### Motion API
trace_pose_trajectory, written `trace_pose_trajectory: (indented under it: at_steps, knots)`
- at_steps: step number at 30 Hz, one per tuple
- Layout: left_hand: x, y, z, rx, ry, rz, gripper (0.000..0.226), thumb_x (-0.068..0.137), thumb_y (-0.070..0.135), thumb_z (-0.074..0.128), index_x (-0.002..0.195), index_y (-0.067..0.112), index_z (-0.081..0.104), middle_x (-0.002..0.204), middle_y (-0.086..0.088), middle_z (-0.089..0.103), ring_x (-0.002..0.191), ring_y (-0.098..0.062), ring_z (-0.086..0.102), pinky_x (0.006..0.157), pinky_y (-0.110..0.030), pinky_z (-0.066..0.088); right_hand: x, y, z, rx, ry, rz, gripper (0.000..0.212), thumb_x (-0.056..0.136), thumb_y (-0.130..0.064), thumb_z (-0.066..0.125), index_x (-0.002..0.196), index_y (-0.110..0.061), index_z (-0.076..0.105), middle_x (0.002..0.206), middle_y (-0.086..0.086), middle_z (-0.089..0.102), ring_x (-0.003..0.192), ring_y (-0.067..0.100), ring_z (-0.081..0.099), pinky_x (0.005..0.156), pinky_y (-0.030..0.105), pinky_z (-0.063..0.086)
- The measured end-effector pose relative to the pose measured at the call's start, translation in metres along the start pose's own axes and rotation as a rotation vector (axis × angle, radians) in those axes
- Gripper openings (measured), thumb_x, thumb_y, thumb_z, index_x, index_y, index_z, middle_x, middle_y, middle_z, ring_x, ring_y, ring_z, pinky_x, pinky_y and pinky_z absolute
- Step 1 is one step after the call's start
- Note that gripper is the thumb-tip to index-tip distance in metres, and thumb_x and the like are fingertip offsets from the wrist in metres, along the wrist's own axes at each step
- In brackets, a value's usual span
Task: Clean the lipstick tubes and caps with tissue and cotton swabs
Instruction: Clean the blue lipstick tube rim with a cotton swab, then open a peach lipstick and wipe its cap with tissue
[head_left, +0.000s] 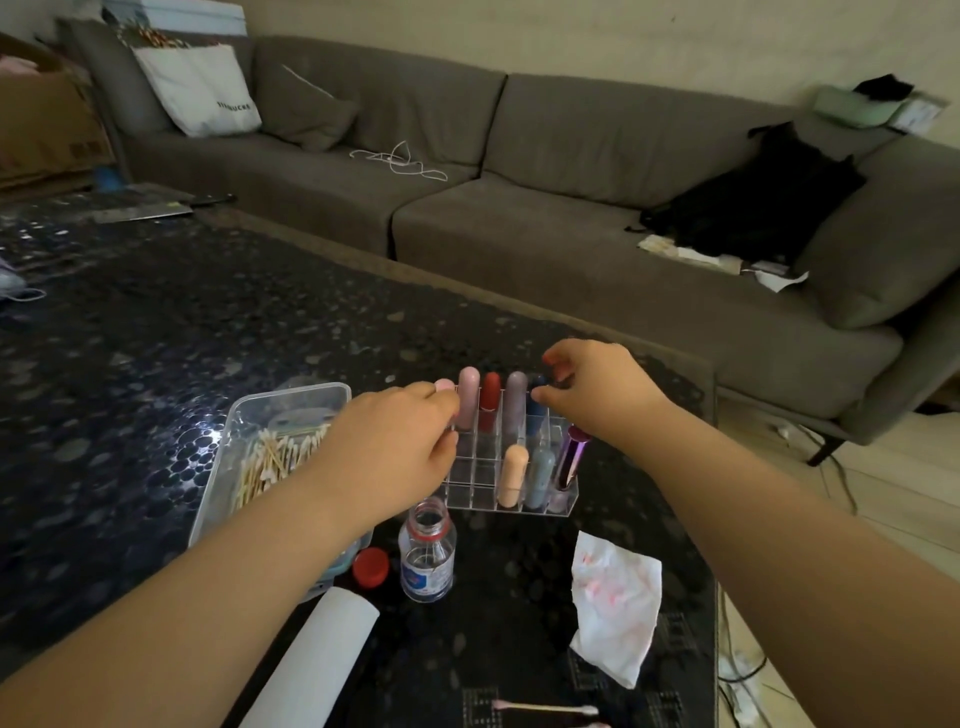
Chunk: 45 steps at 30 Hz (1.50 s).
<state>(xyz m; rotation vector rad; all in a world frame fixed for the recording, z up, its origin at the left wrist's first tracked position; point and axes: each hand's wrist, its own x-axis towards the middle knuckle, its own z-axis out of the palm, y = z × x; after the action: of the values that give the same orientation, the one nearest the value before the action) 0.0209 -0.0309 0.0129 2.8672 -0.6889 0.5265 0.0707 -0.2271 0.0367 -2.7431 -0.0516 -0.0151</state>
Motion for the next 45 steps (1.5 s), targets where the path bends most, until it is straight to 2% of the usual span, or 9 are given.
trace_pose_trajectory:
  at_steps: [3,6,17,22,24,28,32,39,45]
  knots:
    - [-0.004,0.001,-0.004,-0.078,0.029,-0.031,0.025,0.095,0.034,0.042,0.114,0.023,0.054,0.099,0.007,0.056,0.089,-0.013,0.057,0.069,-0.025,0.042,-0.027,-0.011,-0.005,-0.053,0.13,-0.171,0.031,0.092,-0.034,0.058,0.12,-0.021,0.058,0.108,-0.002,0.06,0.097,0.014,0.058,0.084,0.028,0.051]
    - [-0.01,0.006,-0.009,-0.105,0.038,-0.044,0.024,0.095,0.035,0.042,0.113,0.024,0.054,0.1,0.009,0.055,0.09,-0.011,0.056,0.067,-0.023,0.04,-0.049,-0.02,0.006,-0.275,0.102,-0.354,0.026,0.091,-0.037,0.055,0.11,-0.02,0.062,0.108,-0.001,0.058,0.104,0.017,0.052,0.091,0.033,0.044]
    - [-0.035,0.017,-0.024,-0.191,0.117,-0.044,0.02,0.09,0.029,0.052,0.103,0.02,0.064,0.095,0.005,0.061,0.086,-0.012,0.058,0.072,-0.028,0.049,-0.06,-0.024,0.012,-0.616,0.054,-0.371,0.035,0.089,-0.035,0.061,0.122,-0.023,0.056,0.132,0.0,0.046,0.124,0.022,0.037,0.104,0.037,0.028]
    - [-0.053,0.036,-0.038,-0.22,0.155,-0.023,0.01,0.079,0.024,0.062,0.085,0.017,0.066,0.079,0.005,0.061,0.068,-0.013,0.058,0.053,-0.022,0.04,-0.102,-0.028,-0.024,-0.302,0.144,-0.3,0.026,0.091,-0.038,0.057,0.114,-0.027,0.061,0.12,-0.006,0.049,0.113,0.015,0.043,0.098,0.031,0.036]
    - [-0.065,0.049,-0.038,-0.282,0.158,-0.023,0.013,0.079,0.024,0.065,0.091,0.019,0.065,0.084,0.007,0.06,0.073,-0.01,0.057,0.059,-0.02,0.038,-0.124,-0.025,-0.028,-0.12,0.127,-0.247,0.019,0.088,-0.037,0.062,0.104,-0.028,0.063,0.102,-0.009,0.055,0.095,0.01,0.053,0.082,0.022,0.045]
    - [-0.097,0.075,-0.021,-0.411,0.104,-0.083,0.034,0.086,0.036,0.061,0.118,0.026,0.055,0.111,0.015,0.052,0.101,-0.002,0.049,0.08,-0.014,0.036,-0.164,-0.011,-0.013,0.141,0.086,-0.138,0.01,0.086,-0.037,0.065,0.093,-0.032,0.06,0.078,-0.016,0.058,0.071,-0.001,0.055,0.057,0.009,0.04]
    - [-0.119,0.084,-0.005,-0.506,0.007,-0.15,0.044,0.085,0.045,0.059,0.125,0.028,0.049,0.113,0.018,0.05,0.102,0.001,0.047,0.079,-0.012,0.032,-0.185,0.001,0.018,0.318,0.062,-0.084,0.008,0.083,-0.035,0.068,0.087,-0.031,0.063,0.072,-0.014,0.06,0.066,-0.009,0.055,0.058,0.006,0.041]
    - [-0.121,0.077,-0.005,-0.517,-0.111,-0.098,0.019,0.086,0.039,0.06,0.101,0.028,0.062,0.084,0.014,0.052,0.078,-0.001,0.05,0.069,-0.017,0.038,-0.196,0.003,0.033,0.564,-0.08,-0.057,0.011,0.082,-0.035,0.063,0.087,-0.025,0.064,0.072,-0.006,0.07,0.065,0.008,0.064,0.062,0.022,0.053]
    - [-0.123,0.078,-0.006,-0.591,-0.138,-0.126,0.018,0.087,0.039,0.06,0.103,0.031,0.064,0.084,0.014,0.056,0.08,-0.001,0.052,0.072,-0.017,0.04,-0.19,0.009,0.032,0.815,-0.158,-0.022,0.013,0.083,-0.022,0.066,0.083,-0.009,0.064,0.062,0.003,0.068,0.055,0.01,0.057,0.053,0.018,0.044]
